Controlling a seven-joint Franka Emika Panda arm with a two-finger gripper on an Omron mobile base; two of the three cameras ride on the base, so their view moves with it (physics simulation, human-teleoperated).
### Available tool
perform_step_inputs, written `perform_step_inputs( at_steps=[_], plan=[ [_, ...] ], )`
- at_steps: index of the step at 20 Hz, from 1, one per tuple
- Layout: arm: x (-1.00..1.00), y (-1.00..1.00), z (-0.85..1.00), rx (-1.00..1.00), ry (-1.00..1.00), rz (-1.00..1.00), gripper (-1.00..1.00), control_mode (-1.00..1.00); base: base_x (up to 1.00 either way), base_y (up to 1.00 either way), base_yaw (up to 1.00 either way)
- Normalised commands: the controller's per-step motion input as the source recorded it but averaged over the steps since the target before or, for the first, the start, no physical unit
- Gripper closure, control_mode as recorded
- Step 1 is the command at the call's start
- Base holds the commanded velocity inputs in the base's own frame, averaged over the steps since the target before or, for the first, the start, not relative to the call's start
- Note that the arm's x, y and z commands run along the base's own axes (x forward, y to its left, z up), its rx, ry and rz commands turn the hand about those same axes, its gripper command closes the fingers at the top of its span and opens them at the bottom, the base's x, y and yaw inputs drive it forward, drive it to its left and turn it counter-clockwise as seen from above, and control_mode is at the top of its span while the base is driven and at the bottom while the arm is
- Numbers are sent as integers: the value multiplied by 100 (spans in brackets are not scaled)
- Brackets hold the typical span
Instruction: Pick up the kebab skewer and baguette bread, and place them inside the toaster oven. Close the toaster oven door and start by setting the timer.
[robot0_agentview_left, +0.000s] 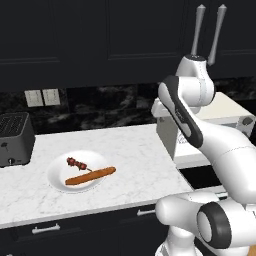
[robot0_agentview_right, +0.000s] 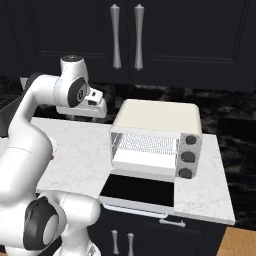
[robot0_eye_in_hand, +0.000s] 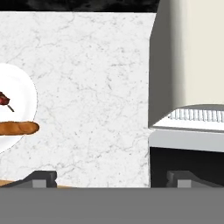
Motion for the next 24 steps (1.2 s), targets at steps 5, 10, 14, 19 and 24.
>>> perform_step_inputs(
  at_steps=[5, 10, 14, 19, 24],
  plan=[
    [0, 0, 0, 0, 0, 0, -100, -100, 0, 0, 0],
    [0, 0, 0, 0, 0, 0, -100, -100, 0, 0, 0],
    [-34, -18, -9, 3, -9, 3, -100, -100, 0, 0, 0],
    [-41, -61, -36, 12, -31, 16, -100, -100, 0, 0, 0],
    [-16, -79, -15, 14, -32, 12, -100, -100, 0, 0, 0]
  ],
)
